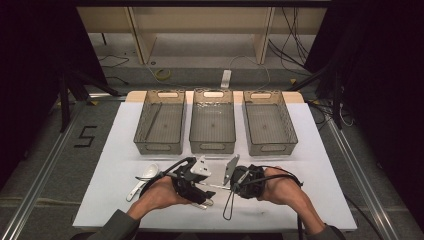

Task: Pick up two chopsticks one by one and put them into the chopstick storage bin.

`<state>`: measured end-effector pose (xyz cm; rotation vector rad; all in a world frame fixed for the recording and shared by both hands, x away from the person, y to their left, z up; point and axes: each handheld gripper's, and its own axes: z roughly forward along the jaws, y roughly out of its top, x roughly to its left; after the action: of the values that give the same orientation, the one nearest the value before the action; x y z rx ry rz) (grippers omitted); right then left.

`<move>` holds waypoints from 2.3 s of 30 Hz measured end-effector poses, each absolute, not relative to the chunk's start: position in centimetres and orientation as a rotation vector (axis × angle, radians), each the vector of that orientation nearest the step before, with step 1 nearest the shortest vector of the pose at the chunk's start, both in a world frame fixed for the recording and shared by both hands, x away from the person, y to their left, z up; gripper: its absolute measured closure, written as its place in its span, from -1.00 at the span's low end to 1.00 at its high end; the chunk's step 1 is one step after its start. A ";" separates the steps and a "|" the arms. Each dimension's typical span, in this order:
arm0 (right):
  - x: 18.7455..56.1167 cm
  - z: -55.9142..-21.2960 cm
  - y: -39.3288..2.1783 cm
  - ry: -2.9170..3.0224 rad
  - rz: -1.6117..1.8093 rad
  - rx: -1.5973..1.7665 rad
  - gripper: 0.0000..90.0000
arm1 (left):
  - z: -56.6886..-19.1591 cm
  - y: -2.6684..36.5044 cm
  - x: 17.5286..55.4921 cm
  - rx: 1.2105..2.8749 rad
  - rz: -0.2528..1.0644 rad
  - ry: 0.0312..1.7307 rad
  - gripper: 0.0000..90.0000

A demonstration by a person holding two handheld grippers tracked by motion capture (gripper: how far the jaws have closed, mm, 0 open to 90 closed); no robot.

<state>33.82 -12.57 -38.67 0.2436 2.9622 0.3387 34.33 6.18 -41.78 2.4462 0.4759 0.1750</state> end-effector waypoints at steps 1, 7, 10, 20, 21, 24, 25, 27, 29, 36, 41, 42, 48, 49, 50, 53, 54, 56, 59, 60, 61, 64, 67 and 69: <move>33.8 -38.7 -12.5 2.958 0.339 0.241 0.91 | -41.8 6.1 34.3 2.453 0.171 0.472 -0.07; 33.6 -38.8 -12.3 2.970 0.334 0.220 0.91 | -42.1 6.0 34.2 2.475 0.162 0.442 0.15; 33.6 -38.8 -12.3 2.977 0.331 0.199 0.91 | -42.1 5.9 34.2 2.496 0.168 0.432 0.26; 33.4 -38.9 -12.1 2.985 0.322 0.186 0.91 | -42.3 6.0 34.1 2.525 0.158 0.391 0.61; 33.4 -38.9 -12.2 2.986 0.316 0.172 0.91 | -42.3 6.1 34.1 2.528 0.151 0.380 0.63; 33.4 -39.0 -12.3 2.986 0.331 0.126 0.90 | -42.4 6.0 33.8 2.537 0.149 0.321 0.71; 33.4 -39.0 -12.4 2.989 0.338 0.125 0.90 | -42.4 6.0 33.7 2.543 0.136 0.314 0.73; 33.5 -38.9 -12.7 2.986 0.357 0.122 0.85 | -42.4 6.0 33.6 2.543 0.094 0.291 0.80; 33.8 -38.7 -13.0 2.972 0.384 0.149 0.80 | -42.5 5.9 33.4 2.536 0.045 0.264 0.88; 35.2 -37.9 -14.6 2.915 0.571 0.391 0.33 | -42.1 7.3 34.6 2.506 0.090 0.380 0.91; 35.6 -37.5 -15.5 2.814 0.762 0.545 0.00 | -41.5 8.6 35.4 2.464 0.141 0.481 0.91; 35.7 -37.6 -15.7 2.790 0.793 0.564 -0.06 | -41.5 8.9 35.6 2.453 0.148 0.507 0.91; 35.8 -38.3 -17.0 2.648 0.939 0.725 -0.26 | -40.7 10.6 36.4 2.394 0.199 0.601 0.91; 35.7 -38.6 -17.3 2.621 0.960 0.749 -0.26 | -40.6 10.9 36.6 2.379 0.213 0.621 0.91; 35.7 -38.8 -17.5 2.601 0.983 0.765 -0.27 | -40.5 11.2 36.7 2.366 0.220 0.643 0.91; 35.8 -39.5 -18.3 2.543 1.050 0.826 -0.29 | -40.3 12.0 37.2 2.334 0.242 0.697 0.91; 35.9 -39.8 -18.6 2.529 1.073 0.849 -0.30 | -40.3 12.3 37.3 2.324 0.245 0.715 0.91; 35.8 -40.1 -18.9 2.514 1.102 0.879 -0.33 | -40.1 12.8 37.5 2.303 0.252 0.740 0.91; 35.6 -40.8 -19.4 2.482 1.135 0.909 -0.37 | -39.7 13.7 37.8 2.269 0.265 0.775 0.91; 35.5 -41.0 -19.6 2.473 1.137 0.921 -0.37 | -39.6 14.0 37.9 2.257 0.273 0.784 0.91; 35.4 -41.1 -19.7 2.453 1.140 0.929 -0.37 | -39.4 14.3 38.0 2.242 0.280 0.797 0.91; 35.1 -41.5 -20.3 2.424 1.183 0.951 -0.38 | -39.1 15.1 38.3 2.209 0.299 0.829 0.91; 34.7 -41.6 -20.5 2.398 1.197 0.959 -0.39 | -38.9 15.7 38.6 2.187 0.310 0.855 0.91; 34.5 -41.7 -20.6 2.395 1.206 0.965 -0.40 | -38.7 16.1 38.8 2.180 0.324 0.869 0.91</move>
<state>34.55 -20.61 -41.68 0.9649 2.3951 1.2057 38.84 16.07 -38.69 2.1796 0.8690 0.3236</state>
